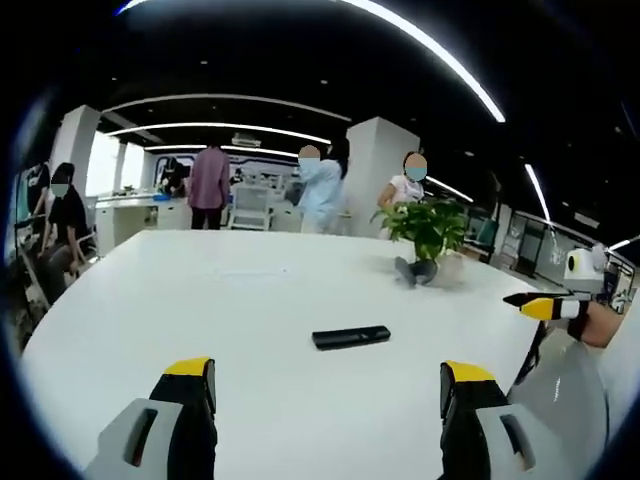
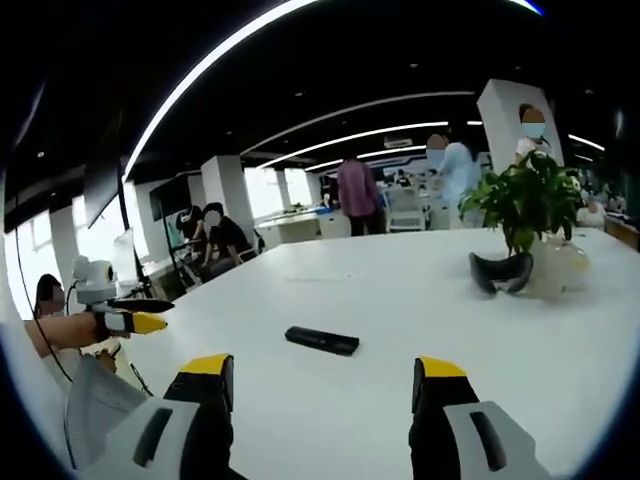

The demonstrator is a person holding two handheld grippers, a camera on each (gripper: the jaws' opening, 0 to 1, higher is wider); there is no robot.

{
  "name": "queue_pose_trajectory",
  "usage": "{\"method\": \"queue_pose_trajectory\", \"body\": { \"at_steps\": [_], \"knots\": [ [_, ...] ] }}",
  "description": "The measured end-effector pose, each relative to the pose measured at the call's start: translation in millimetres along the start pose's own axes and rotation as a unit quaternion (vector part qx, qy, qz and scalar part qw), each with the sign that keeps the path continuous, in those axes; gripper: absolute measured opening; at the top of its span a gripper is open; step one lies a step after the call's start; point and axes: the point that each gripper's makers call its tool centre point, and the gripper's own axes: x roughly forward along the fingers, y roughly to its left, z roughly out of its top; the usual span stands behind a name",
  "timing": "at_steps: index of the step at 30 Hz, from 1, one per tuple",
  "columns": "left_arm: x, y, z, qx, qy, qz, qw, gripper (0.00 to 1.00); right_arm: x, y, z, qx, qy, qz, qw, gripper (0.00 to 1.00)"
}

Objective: Press the specified remote control buttons in sequence, fully releasing each button before pressing the next.

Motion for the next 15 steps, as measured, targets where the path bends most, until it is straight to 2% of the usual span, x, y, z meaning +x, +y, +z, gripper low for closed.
{"method": "queue_pose_trajectory", "body": {
  "at_steps": [1, 4, 6, 7, 11, 15],
  "knots": [
    [4, -0.3, -3.9, 0.001, 0.013, -0.003, 0.9999, 0.97, -1, 1, -0.2, -0.002, 0.001, 0.001, 1.0, 0.68],
    [20, -13.4, -17.8, 0.009, 0.07, -0.047, 0.9964, 0.96, -3, 2, -1.2, -0.002, 0.003, 0.002, 1.0, 0.64],
    [30, -18.8, -18.4, 0.028, 0.083, -0.06, 0.9944, 0.95, -5, 1, -2.9, -0.005, 0.007, -0.001, 1.0, 0.63],
    [37, -24.1, -19.2, 0.032, 0.091, -0.077, 0.9923, 0.95, -5, 0, -4.2, -0.005, 0.009, -0.003, 0.9999, 0.63],
    [59, -33.3, -16.3, 0.053, 0.105, -0.111, 0.9868, 0.94, -6, -3, -8.8, -0.009, 0.019, -0.009, 0.9997, 0.61],
    [83, -32.0, -21.9, 0.117, 0.149, -0.134, 0.9728, 0.94, -9, -5, -11.3, -0.011, 0.027, -0.017, 0.9994, 0.59]
  ]
}}
